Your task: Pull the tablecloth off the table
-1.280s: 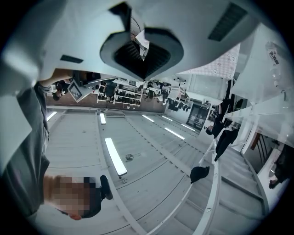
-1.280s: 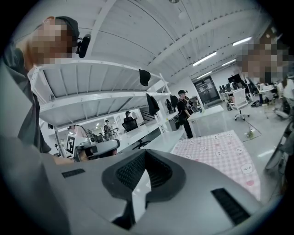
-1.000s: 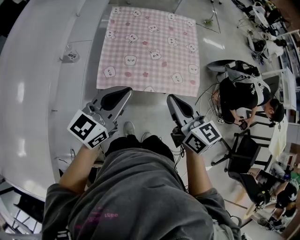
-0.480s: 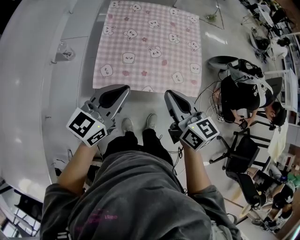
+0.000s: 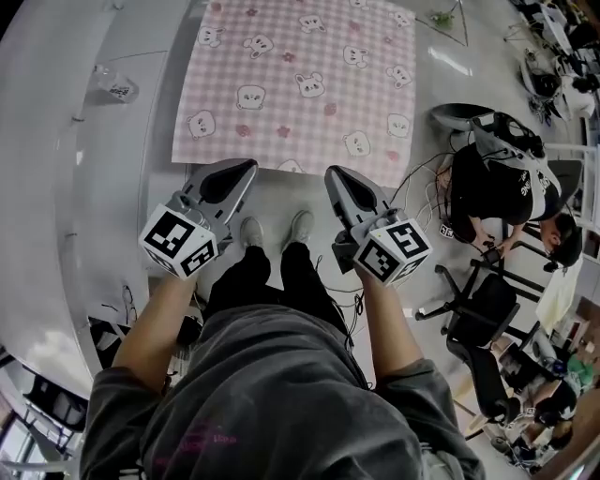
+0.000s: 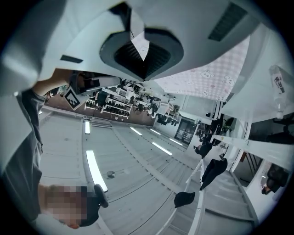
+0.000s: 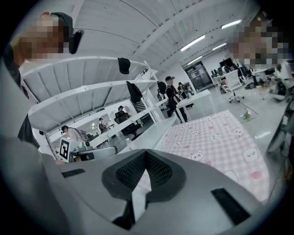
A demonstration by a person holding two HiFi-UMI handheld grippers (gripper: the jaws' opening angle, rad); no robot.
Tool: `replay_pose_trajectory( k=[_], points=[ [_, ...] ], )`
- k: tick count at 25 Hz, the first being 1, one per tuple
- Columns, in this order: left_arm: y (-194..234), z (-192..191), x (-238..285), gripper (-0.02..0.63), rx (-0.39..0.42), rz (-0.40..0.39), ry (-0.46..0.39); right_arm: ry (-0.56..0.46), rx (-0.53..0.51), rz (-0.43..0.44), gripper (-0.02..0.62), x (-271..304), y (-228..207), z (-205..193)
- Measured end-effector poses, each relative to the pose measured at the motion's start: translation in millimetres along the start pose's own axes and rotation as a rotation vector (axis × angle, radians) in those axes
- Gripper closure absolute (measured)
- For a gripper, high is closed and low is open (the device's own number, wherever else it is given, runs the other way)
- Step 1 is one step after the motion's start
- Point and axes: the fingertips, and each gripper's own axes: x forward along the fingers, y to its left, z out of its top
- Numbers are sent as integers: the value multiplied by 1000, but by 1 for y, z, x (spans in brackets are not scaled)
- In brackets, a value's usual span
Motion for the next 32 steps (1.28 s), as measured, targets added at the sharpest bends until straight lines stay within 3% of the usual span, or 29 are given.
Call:
replay_pose_trajectory(
  k=[7,19,32],
  points=[
    [17,-61,28,606,-76,45,91,81,54,-15,592,13,-49,-45],
    [69,-202,46,606,-268,141,254,218,203,-94,592,20,-137,-161],
    [107,-291,57,580,-431,189,275,231,415,-118,591,29,-185,-239]
  ],
)
